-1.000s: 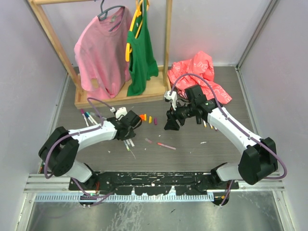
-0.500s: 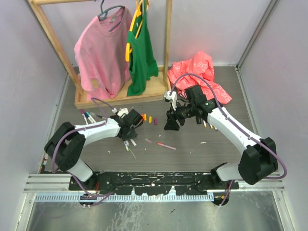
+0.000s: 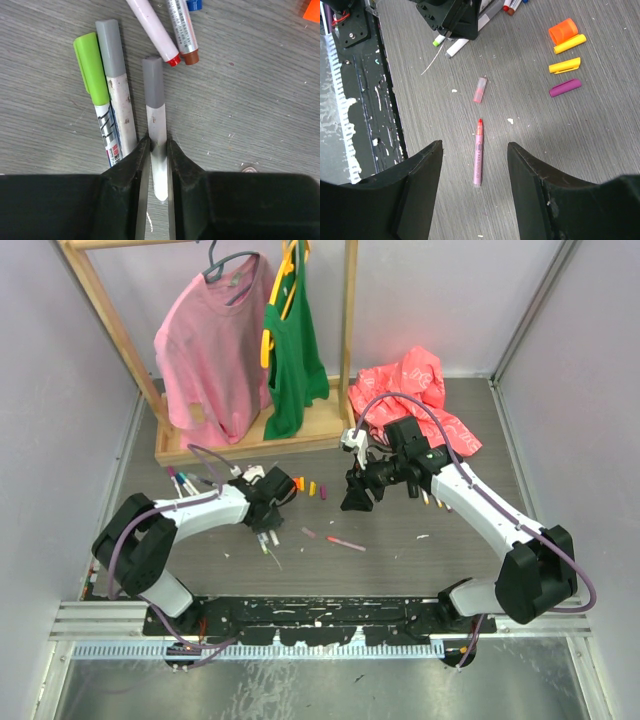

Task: Open the pen caps
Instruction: Pick up the pen from the center of the board.

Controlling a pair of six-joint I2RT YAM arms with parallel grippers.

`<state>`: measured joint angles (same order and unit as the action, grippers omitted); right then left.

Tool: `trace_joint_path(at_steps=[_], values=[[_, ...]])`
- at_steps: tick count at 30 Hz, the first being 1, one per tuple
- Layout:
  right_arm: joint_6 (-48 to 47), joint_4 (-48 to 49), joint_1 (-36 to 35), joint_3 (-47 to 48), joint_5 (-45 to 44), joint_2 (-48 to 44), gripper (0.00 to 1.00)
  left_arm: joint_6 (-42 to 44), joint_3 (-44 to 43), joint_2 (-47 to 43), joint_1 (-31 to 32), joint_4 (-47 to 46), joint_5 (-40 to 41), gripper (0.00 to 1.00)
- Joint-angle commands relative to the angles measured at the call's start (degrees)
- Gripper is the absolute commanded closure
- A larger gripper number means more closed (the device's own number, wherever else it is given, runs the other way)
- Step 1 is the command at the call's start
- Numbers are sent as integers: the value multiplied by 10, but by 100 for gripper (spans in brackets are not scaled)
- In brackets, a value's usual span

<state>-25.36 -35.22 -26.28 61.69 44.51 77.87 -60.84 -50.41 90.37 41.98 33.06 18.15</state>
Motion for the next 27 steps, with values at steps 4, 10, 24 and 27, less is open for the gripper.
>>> trace_joint_path(at_steps=[4,10,24,27], values=[[-8,9,-1,6,17,-20,40,-7,-5,-34,0,39,1,92],[-9,9,-1,4,30,-19,40,-2,-2,-66,1,44,3,99],[73,113,-1,-50,131,-46,40,38,80,-250,44,-129,-60,100],[147,228,0,-104,145,-73,33,52,134,-311,62,-297,-86,100]])
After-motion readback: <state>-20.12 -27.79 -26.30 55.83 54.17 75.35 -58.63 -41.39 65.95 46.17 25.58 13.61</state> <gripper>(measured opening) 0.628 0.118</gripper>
